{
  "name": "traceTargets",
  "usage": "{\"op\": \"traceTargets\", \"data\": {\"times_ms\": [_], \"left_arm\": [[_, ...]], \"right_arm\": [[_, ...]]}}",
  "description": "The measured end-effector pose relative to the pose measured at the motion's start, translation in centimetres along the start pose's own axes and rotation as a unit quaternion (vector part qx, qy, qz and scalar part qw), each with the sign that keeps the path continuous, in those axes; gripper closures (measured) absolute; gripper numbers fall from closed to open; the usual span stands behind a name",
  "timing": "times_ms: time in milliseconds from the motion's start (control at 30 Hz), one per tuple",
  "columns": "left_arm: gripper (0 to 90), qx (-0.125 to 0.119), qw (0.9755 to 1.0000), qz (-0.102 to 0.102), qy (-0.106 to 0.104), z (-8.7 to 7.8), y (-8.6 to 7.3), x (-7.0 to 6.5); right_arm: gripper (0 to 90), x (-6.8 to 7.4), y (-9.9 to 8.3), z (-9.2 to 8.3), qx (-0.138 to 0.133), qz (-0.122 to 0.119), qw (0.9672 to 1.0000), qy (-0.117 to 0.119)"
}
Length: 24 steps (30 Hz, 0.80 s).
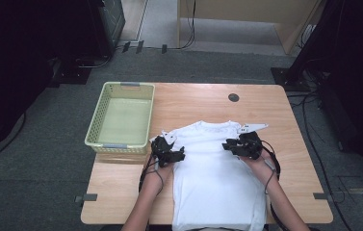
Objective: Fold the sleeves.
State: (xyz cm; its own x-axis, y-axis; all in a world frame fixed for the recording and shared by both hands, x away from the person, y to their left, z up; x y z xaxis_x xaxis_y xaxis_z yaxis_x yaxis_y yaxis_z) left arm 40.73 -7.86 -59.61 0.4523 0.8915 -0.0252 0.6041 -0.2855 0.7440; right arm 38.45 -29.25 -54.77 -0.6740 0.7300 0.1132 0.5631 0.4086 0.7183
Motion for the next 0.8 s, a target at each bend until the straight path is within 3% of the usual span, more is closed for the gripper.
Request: {"op": "traceTargets", "data": {"times_ms": [167, 800], "left_arm": [[20.8, 0.000, 1.0000, 0.000, 0.000, 0.0, 0.0, 0.0], [20.8, 0.000, 1.0000, -0.003, 0.002, 0.0, 0.0, 0.0]], "right_arm": [[61.3, -0.1, 0.0, 0.0, -0.002, 0.001, 1.0000, -0.001], [59.2, -2.3, -1.8, 0.0, 0.011, 0.014, 0.9997, -0.019]]}}
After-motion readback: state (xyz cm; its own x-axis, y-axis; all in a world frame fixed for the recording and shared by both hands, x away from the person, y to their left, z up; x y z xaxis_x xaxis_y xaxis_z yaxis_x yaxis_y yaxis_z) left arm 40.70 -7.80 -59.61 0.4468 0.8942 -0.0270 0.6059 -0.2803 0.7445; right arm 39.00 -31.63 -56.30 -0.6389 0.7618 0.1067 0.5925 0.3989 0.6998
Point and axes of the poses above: each handheld gripper's, and its own axes: z roughly forward along the jaws, y roughly out of its top, x roughly to its left, the point moved 10 cm from there along z, roughly forward along the jaws, and after that the axes turned 2 degrees about -z, right-handed, at the moved point
